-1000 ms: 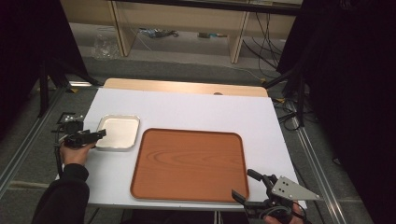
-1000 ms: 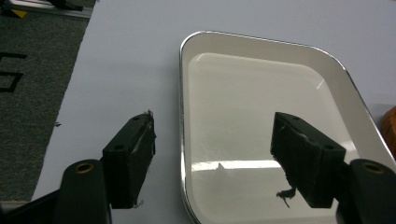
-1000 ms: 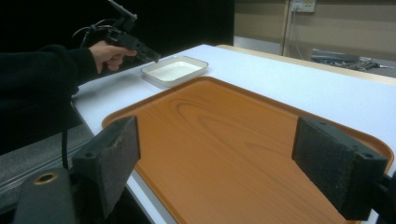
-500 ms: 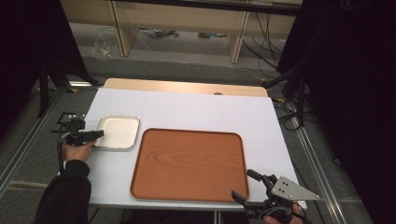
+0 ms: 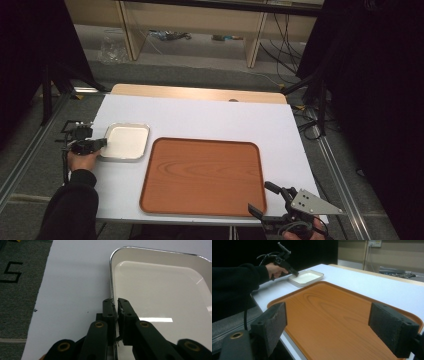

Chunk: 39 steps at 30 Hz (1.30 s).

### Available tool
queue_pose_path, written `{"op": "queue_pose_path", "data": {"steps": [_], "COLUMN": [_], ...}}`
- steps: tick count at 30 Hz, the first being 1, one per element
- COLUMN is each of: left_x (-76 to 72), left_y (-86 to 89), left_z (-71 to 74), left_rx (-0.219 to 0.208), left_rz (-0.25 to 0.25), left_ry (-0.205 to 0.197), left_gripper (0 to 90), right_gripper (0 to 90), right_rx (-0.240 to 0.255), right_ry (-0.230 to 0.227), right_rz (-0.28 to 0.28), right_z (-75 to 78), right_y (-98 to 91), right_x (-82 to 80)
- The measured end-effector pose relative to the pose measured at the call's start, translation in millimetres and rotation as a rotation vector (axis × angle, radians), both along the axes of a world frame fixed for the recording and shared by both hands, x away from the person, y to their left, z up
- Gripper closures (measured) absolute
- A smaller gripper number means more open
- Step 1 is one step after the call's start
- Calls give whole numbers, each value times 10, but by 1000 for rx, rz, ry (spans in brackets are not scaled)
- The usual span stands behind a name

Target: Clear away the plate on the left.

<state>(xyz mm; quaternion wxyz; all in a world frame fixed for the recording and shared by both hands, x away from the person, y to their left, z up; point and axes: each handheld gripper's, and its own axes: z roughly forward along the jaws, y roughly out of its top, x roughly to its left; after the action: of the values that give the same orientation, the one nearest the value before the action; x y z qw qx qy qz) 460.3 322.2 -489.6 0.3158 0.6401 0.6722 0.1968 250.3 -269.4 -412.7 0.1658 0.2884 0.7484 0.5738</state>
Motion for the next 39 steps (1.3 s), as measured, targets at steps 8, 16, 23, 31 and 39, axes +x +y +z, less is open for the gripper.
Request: {"op": "queue_pose_path", "data": {"steps": [8, 16, 23, 31, 39], "left_x": [-41, -58, -98, -122, -125], "left_y": [81, 63, 147, 136, 32], "left_z": [66, 99, 201, 256, 331], "left_rx": [-136, -149, -159, -215, -284], "left_rz": [15, 25, 36, 77, 7], "left_ry": [-64, -94, -135, -148, -171], "left_gripper": [882, 882, 882, 883, 883], "right_gripper": [164, 164, 164, 163, 164], "right_rx": [10, 2, 2, 2, 2], "right_ry": [-11, -3, -2, 0, -4], "right_rz": [-9, 3, 3, 0, 3], "right_z": [-8, 1, 2, -1, 2], "right_y": [3, -3, -4, -3, -6], "right_x": [2, -2, -3, 2, -2]}}
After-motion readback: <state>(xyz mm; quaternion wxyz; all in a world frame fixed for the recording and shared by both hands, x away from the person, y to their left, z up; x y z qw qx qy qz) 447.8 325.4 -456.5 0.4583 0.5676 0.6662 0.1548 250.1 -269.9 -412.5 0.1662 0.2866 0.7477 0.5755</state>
